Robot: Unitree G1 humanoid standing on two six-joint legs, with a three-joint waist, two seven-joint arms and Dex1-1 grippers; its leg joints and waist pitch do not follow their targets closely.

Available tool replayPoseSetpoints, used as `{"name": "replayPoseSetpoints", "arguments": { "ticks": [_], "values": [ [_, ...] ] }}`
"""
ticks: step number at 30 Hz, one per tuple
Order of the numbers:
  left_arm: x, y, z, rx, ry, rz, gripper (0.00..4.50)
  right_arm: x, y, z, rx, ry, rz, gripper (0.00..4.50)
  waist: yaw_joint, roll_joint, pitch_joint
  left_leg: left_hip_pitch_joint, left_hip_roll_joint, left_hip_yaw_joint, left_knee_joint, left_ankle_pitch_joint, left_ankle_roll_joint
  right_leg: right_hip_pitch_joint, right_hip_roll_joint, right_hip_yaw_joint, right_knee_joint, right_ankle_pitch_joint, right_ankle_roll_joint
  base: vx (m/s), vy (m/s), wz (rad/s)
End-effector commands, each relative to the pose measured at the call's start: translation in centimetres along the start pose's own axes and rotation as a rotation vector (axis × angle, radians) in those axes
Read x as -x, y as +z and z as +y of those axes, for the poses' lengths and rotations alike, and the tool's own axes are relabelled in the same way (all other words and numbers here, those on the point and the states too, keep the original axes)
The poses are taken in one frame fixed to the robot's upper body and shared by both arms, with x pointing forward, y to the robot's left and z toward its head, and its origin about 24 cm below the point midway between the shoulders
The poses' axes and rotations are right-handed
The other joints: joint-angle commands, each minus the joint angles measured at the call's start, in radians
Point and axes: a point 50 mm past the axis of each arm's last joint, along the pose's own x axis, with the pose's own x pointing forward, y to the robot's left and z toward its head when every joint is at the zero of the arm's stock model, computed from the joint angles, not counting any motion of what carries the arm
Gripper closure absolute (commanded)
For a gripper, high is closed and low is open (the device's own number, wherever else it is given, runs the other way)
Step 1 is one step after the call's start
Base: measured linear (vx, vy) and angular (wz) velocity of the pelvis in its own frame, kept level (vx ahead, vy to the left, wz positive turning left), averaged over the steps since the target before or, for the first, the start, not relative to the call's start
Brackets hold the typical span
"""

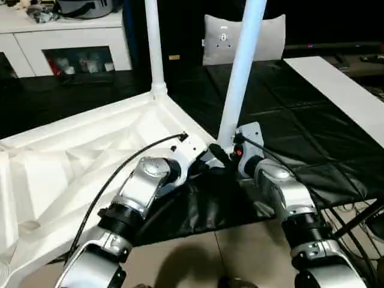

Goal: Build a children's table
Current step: Rotate leg to tighten

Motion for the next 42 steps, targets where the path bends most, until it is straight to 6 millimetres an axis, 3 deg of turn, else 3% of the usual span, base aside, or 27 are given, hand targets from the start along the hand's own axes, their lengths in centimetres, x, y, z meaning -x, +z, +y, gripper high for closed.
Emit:
{"name": "replayPoseSetpoints", "arguments": {
  "ticks": [1,3,6,8,9,10,12,14,16,17,19,23,31,37,42],
  "values": [
    [0.6,2.9,0.9,-0.094,0.030,-0.112,4.50,0.0,0.4,1.3,0.016,0.118,-0.039,0.56,0.002,-0.009,-0.063,0.035,0.009,-0.012,-0.075,-0.642,-0.011,0.023,-0.038,0.015,-0.085,-0.624,-0.063,0.000,0.000,0.00],
    [0.9,2.6,1.2,-0.126,-0.001,-0.107,4.50,0.8,0.4,0.7,0.029,0.156,-0.049,0.44,0.008,-0.008,-0.064,0.024,0.009,-0.011,-0.076,-0.586,0.000,0.030,-0.041,0.018,-0.083,-0.614,-0.065,0.000,0.000,0.00],
    [1.5,2.1,1.6,-0.161,-0.060,-0.089,4.50,2.1,0.1,-0.2,0.093,0.231,-0.036,0.19,0.019,-0.006,-0.071,0.009,0.013,-0.009,-0.079,-0.525,0.014,0.035,-0.039,0.034,-0.064,-0.525,-0.102,0.000,0.000,0.00],
    [2.2,1.3,1.9,-0.218,-0.176,-0.052,4.50,3.7,0.0,-1.4,0.166,0.324,-0.002,0.04,0.033,-0.002,-0.080,0.008,0.015,0.000,-0.077,-0.473,0.029,0.033,-0.037,0.049,-0.048,-0.430,-0.151,0.000,0.000,0.00],
    [2.3,1.1,1.9,-0.226,-0.200,-0.046,4.50,4.0,0.0,-1.7,0.181,0.338,0.007,0.04,0.046,-0.002,-0.087,0.002,0.015,0.004,-0.073,-0.417,0.041,0.038,-0.038,0.054,-0.038,-0.368,-0.177,0.000,0.000,0.00],
    [2.5,1.0,1.8,-0.245,-0.235,-0.041,4.50,4.3,0.0,-1.9,0.202,0.357,0.018,0.04,0.056,-0.004,-0.086,-0.001,0.017,0.010,-0.071,-0.374,0.053,0.031,-0.034,0.059,-0.029,-0.312,-0.204,0.000,0.000,0.00],
    [2.8,0.7,1.8,-0.260,-0.271,-0.025,4.50,4.6,0.0,-2.1,0.231,0.379,0.028,0.04,0.065,-0.008,-0.083,0.000,0.017,0.014,-0.069,-0.372,0.059,0.028,-0.031,0.062,-0.026,-0.330,-0.213,0.000,0.000,0.00],
    [3.4,0.1,1.8,-0.314,-0.366,0.010,4.50,5.6,0.2,-2.4,0.281,0.462,0.053,0.04,0.090,-0.008,-0.085,0.009,0.018,0.020,-0.064,-0.363,0.057,0.022,-0.030,0.072,-0.021,-0.358,-0.209,0.000,0.000,0.00],
    [3.9,-0.3,1.8,-0.351,-0.423,0.036,4.50,6.1,0.3,-2.4,0.297,0.521,0.067,0.04,0.102,-0.006,-0.089,0.008,0.022,0.024,-0.064,-0.325,0.062,0.024,-0.030,0.076,-0.012,-0.311,-0.219,0.000,0.000,0.00],
    [4.2,-0.7,1.8,-0.383,-0.483,0.056,4.50,6.3,0.4,-2.4,0.323,0.566,0.077,0.04,0.116,-0.003,-0.091,0.005,0.025,0.028,-0.063,-0.281,0.068,0.025,-0.025,0.078,-0.002,-0.241,-0.237,0.000,0.000,0.00],
    [4.5,-1.0,1.7,-0.416,-0.532,0.076,4.50,6.5,0.5,-2.2,0.345,0.603,0.082,0.04,0.123,-0.006,-0.091,0.005,0.026,0.029,-0.061,-0.274,0.065,0.026,-0.025,0.079,0.006,-0.220,-0.248,0.000,0.000,0.00],
    [4.8,-1.2,1.4,-0.457,-0.611,0.097,4.50,6.5,0.4,-1.8,0.353,0.680,0.095,0.20,0.138,-0.010,-0.086,0.009,0.025,0.031,-0.063,-0.317,0.048,0.022,-0.028,0.082,0.000,-0.318,-0.229,0.000,0.000,0.00],
    [4.7,-0.8,1.0,-0.506,-0.682,0.092,4.50,6.1,0.4,-0.7,0.363,0.772,0.099,0.67,0.139,-0.012,-0.080,0.014,0.024,0.027,-0.068,-0.382,0.019,0.015,-0.027,0.084,-0.013,-0.436,-0.188,0.000,0.000,0.00],
    [4.6,-0.9,1.2,-0.510,-0.683,0.091,4.50,6.0,0.1,-0.6,0.357,0.793,0.117,1.31,0.138,-0.016,-0.081,0.013,0.022,0.025,-0.067,-0.385,0.018,0.015,-0.028,0.084,-0.016,-0.468,-0.170,0.000,0.000,0.00],
    [4.8,-1.3,1.4,-0.498,-0.673,0.100,4.50,6.1,-0.1,-0.6,0.343,0.797,0.128,1.70,0.139,-0.016,-0.083,0.010,0.023,0.025,-0.067,-0.359,0.023,0.018,-0.028,0.085,-0.012,-0.444,-0.174,0.000,0.000,0.00]
  ]
}}
